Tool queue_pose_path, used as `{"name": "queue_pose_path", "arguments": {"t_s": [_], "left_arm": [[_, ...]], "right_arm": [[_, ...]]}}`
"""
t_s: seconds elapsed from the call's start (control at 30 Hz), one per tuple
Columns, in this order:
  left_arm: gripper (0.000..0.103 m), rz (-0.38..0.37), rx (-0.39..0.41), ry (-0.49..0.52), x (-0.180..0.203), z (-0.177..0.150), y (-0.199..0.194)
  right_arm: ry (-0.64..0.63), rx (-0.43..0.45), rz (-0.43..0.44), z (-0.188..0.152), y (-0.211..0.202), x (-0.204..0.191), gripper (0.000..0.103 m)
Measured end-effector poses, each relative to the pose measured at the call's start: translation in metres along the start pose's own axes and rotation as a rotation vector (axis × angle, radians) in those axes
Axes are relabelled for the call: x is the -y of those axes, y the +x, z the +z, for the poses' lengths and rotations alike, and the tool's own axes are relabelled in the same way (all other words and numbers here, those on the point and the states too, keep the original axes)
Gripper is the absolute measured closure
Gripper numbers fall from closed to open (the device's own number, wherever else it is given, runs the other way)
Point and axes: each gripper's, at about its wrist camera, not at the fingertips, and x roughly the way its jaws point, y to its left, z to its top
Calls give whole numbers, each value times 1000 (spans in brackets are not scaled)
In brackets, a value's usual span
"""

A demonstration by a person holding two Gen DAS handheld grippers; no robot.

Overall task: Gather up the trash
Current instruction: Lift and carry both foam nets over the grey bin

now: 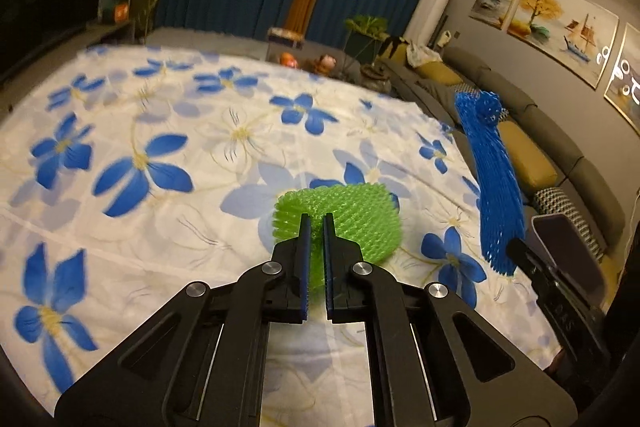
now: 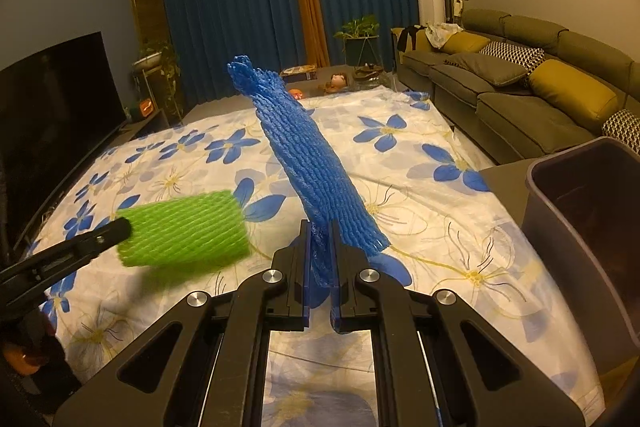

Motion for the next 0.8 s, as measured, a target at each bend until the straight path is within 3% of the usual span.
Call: {"name": "queue_pose_path", "arguments": {"t_s": [0.33,0.8], "left_arm": [[98,-1,107,77,24,0,-54],[98,-113,152,146,78,-14,-96]], "right_arm": [[-17,68,19,0,-48,0,94],[1,149,-17,-10,-120,37,94]]}}
